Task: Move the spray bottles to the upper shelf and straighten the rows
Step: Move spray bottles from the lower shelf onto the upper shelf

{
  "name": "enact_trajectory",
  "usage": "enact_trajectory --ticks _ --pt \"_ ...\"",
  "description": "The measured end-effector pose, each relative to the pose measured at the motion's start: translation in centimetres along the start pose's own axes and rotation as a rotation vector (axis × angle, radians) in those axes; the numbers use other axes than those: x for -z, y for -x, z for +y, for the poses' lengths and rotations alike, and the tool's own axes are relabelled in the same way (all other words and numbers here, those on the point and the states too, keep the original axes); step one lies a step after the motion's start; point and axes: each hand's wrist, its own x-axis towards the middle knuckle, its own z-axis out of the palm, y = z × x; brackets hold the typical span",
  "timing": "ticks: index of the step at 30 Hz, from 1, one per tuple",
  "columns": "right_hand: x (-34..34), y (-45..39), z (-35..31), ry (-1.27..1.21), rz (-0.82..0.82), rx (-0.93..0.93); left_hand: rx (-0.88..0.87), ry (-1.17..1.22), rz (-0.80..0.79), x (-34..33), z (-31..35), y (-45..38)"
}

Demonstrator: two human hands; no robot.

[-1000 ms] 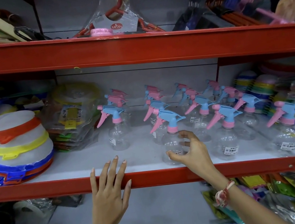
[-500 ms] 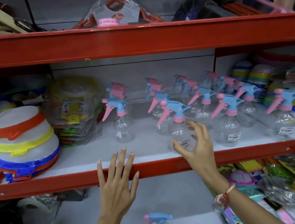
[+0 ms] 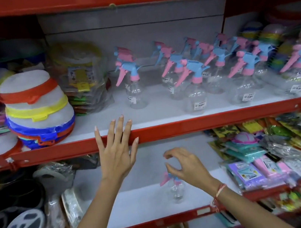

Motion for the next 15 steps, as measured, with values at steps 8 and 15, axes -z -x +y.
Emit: enact_trajectory --ticks 8,15 --pt "-2.3 2.0 4.4 0.015 -0.491 -0.374 0.022 0.074 -0.036 0.0 0.0 -0.3" --pt "0.5 1.8 2.6 -0.142 -0.408 -0.361 0.025 0.085 -0.045 -0.1 0.0 -0.4"
